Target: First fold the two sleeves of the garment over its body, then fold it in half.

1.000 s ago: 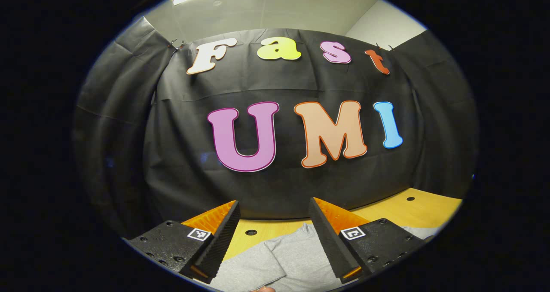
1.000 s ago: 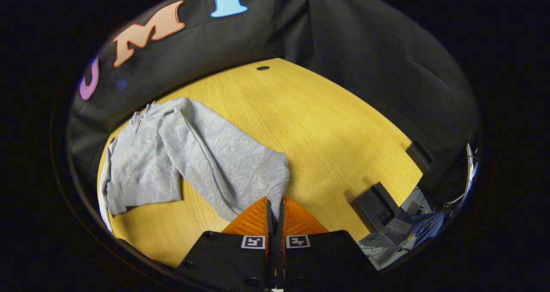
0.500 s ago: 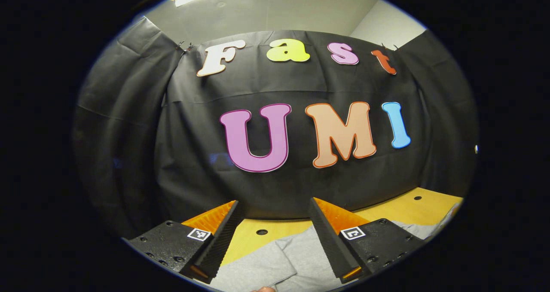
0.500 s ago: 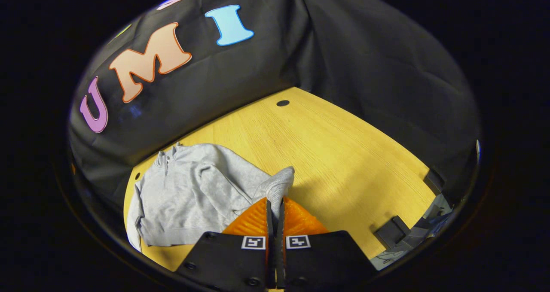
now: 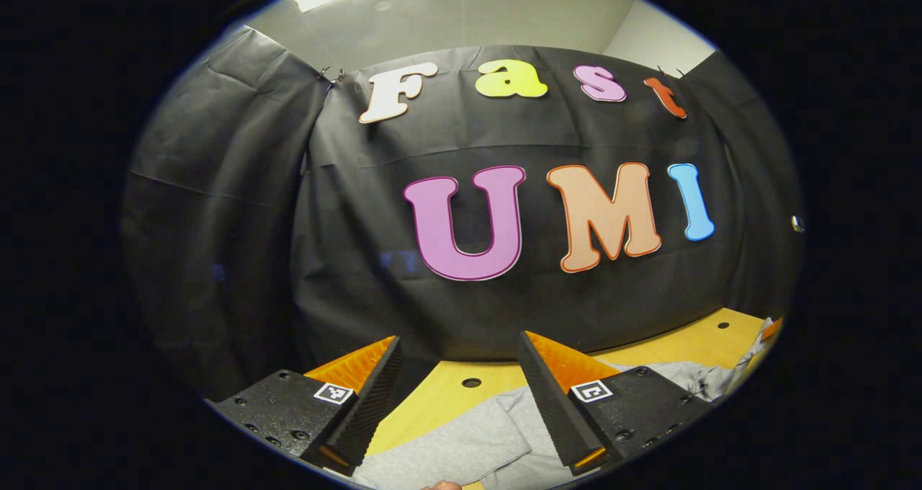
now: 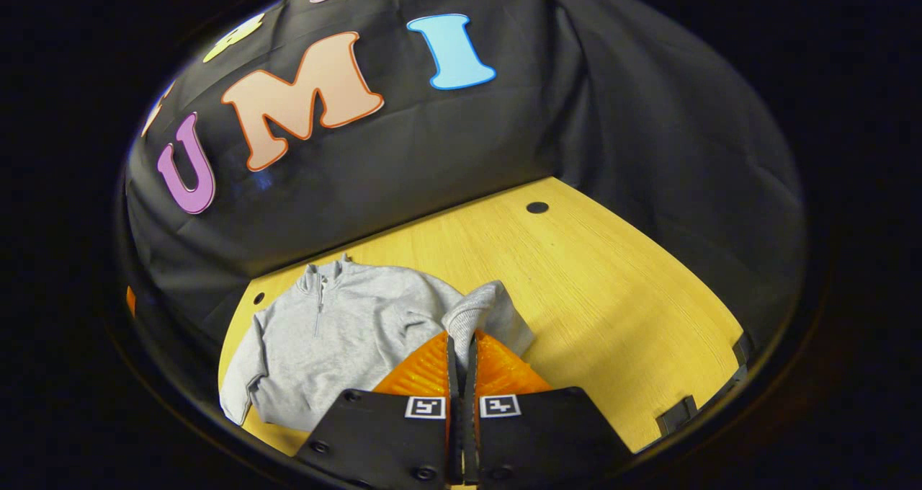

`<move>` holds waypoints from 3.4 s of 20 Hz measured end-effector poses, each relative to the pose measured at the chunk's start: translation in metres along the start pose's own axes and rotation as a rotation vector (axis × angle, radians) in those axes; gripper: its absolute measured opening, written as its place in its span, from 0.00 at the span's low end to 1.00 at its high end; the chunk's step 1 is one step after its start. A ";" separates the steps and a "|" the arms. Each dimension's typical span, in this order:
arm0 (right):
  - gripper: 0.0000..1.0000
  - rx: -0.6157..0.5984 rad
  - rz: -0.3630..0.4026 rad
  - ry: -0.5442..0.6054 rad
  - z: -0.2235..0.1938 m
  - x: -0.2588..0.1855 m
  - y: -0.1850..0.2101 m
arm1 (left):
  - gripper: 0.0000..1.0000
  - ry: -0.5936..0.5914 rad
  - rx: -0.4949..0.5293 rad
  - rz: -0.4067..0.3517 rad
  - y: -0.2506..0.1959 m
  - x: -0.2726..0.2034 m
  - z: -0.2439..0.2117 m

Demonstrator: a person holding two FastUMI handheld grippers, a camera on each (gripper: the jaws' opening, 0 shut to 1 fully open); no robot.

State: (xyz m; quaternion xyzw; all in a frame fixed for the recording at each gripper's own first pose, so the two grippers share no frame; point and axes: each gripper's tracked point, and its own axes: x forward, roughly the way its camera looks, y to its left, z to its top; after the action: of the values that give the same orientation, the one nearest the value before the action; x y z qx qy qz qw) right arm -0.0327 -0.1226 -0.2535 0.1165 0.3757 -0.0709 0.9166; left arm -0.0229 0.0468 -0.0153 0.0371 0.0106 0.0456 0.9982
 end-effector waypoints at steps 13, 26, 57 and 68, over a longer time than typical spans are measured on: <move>0.03 -0.104 0.179 -0.070 0.048 0.044 0.139 | 0.94 0.018 0.013 0.149 0.072 -0.021 -0.007; 0.03 -0.199 0.354 -0.053 0.035 0.070 0.292 | 0.94 0.052 0.024 0.276 0.139 -0.053 -0.020; 1.00 -0.497 0.534 0.073 -0.122 0.085 0.455 | 0.93 0.249 0.044 0.416 0.234 -0.120 -0.115; 0.99 -0.516 0.466 -0.170 -0.053 0.044 0.411 | 0.94 0.535 -0.100 0.310 0.208 -0.127 -0.250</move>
State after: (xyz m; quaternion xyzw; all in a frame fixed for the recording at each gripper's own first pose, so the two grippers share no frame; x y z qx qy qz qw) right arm 0.0522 0.2852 -0.2556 -0.0425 0.2671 0.2276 0.9355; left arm -0.1740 0.2602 -0.2469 -0.0242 0.2647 0.2061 0.9417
